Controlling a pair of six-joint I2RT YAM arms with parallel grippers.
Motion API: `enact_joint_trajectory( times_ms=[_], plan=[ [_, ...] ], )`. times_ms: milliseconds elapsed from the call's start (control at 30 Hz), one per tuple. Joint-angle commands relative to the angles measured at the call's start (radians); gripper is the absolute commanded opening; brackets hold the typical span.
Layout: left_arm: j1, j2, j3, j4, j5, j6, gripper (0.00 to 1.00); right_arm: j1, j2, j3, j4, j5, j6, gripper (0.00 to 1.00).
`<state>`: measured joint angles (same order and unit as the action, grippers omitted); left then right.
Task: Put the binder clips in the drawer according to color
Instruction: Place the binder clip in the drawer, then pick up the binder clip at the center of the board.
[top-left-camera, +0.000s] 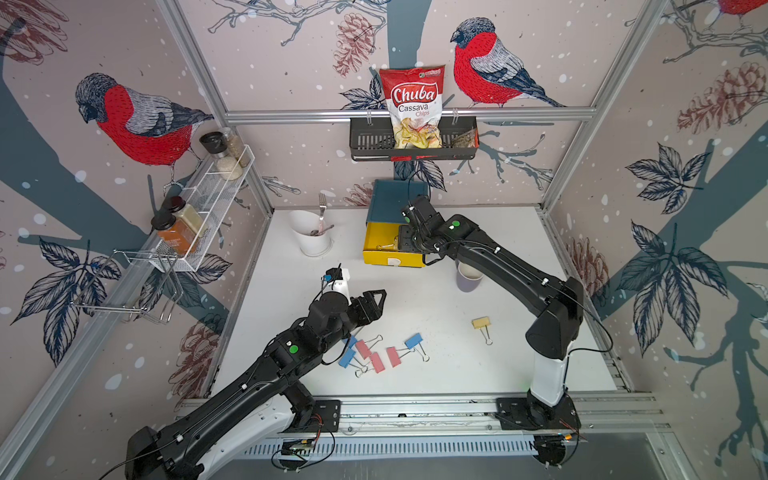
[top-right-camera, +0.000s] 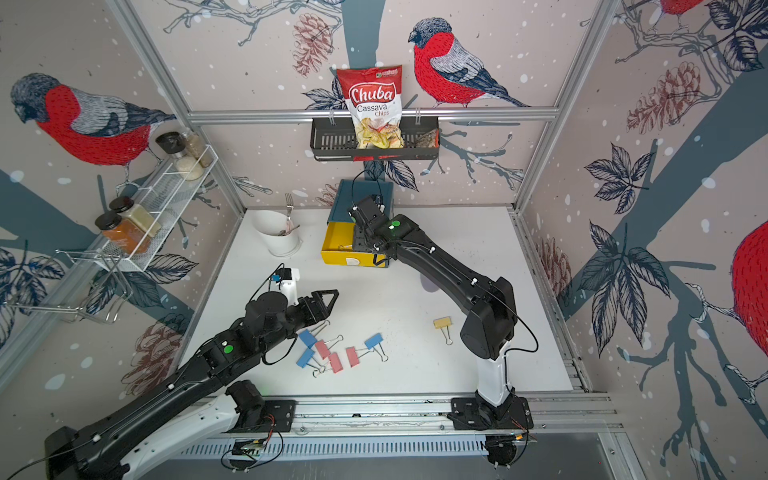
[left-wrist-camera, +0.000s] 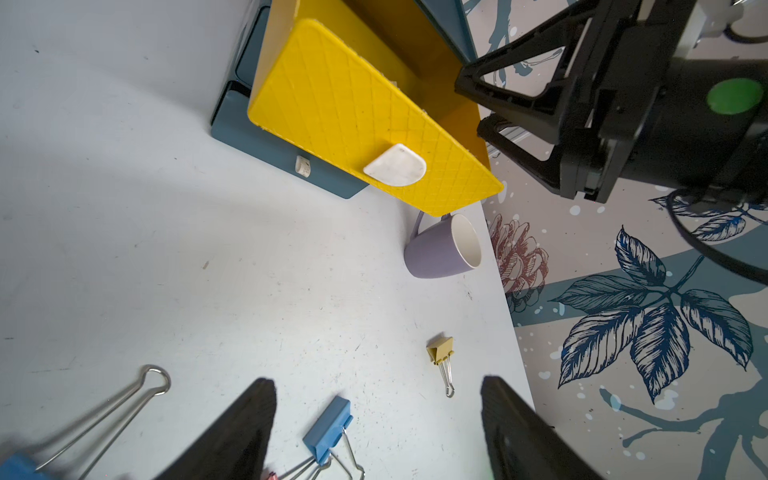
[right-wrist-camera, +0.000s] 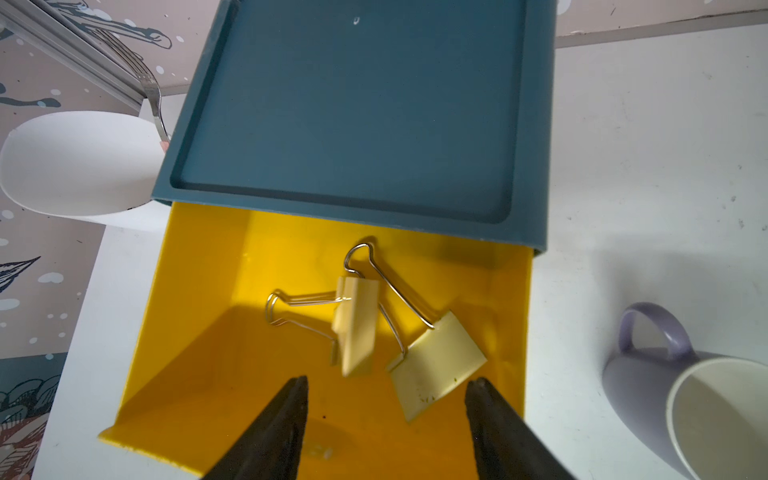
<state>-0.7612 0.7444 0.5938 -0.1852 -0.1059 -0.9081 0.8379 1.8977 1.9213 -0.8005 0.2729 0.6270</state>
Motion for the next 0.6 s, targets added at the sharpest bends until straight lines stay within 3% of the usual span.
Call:
enact_joint_trajectory(
  times_ms=[0, 67, 167, 333, 433, 567],
  plan=[
    [0.000, 0.003, 0.018, 0.010, 0.008, 0.033, 0.81, 0.011, -0.072, -0.026, -0.014, 0.067, -0.029, 0.69],
    [0.001, 0.004, 0.022, 0.010, 0.008, 0.040, 0.81, 0.018, -0.165, -0.132, 0.017, 0.129, -0.040, 0.73],
    [0.001, 0.005, 0.021, 0.010, 0.016, 0.046, 0.81, 0.007, -0.367, -0.414, 0.106, 0.175, -0.028, 0.81],
    [0.000, 0.012, 0.007, 0.036, 0.028, 0.047, 0.81, -0.032, -0.767, -0.937, 0.249, 0.129, 0.112, 0.86],
    [0.000, 0.017, -0.003, 0.060, 0.036, 0.039, 0.81, -0.043, -0.909, -1.151, 0.297, 0.101, 0.209, 0.89],
    [0.000, 0.022, -0.004, 0.074, 0.046, 0.034, 0.81, -0.103, -0.972, -1.325, 0.373, -0.007, 0.267, 0.91]
  ],
)
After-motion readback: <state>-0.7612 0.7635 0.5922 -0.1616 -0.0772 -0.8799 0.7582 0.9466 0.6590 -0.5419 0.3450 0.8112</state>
